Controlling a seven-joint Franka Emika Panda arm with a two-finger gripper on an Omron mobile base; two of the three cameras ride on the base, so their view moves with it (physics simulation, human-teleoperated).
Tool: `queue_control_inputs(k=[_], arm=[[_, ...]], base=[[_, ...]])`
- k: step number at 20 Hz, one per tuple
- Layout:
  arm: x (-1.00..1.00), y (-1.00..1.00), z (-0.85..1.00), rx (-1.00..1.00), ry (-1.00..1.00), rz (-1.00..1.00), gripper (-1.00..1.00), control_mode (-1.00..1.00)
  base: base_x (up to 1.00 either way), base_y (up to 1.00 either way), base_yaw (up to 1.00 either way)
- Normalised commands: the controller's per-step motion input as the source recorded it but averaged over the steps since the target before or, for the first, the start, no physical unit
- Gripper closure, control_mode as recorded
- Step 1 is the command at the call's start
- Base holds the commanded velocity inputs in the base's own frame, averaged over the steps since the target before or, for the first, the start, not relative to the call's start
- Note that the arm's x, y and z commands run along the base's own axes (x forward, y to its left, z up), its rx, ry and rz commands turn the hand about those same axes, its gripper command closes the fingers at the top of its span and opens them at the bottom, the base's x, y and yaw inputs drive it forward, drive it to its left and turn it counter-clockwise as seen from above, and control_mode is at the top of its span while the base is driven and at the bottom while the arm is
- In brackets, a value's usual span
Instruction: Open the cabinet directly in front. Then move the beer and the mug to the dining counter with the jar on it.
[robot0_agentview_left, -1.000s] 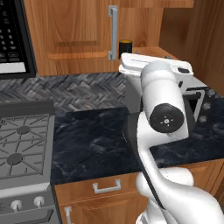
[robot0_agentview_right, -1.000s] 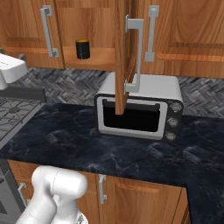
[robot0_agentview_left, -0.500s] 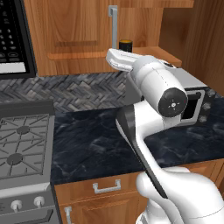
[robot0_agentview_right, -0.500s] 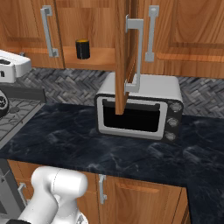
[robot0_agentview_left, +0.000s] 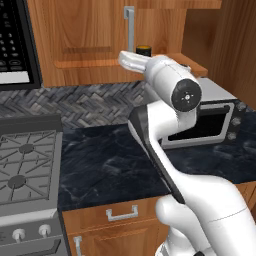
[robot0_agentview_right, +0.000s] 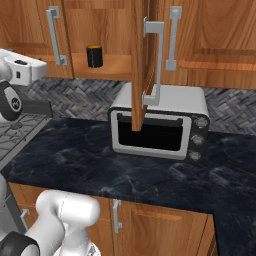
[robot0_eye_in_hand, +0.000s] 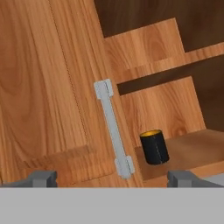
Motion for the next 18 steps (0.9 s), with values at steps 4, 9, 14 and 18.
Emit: queue_control_inputs(k=[4,9,14,18], arm=[[0.22,0.0,0.0,0.0,0.12,-0.01,-1.0,-1.0],[0.12,0.0,0.0,0.0,0.0,0.0,-1.0,-1.0],[0.47,0.0,0.0,0.0,0.01,0.0,-1.0,-1.0],[0.61,0.0,0.0,0.0,0.01,0.0,-1.0,-1.0]], base=[[0.0,0.0,0.0],[0.0,0.0,0.0],[0.0,0.0,0.0],[0.0,0.0,0.0]])
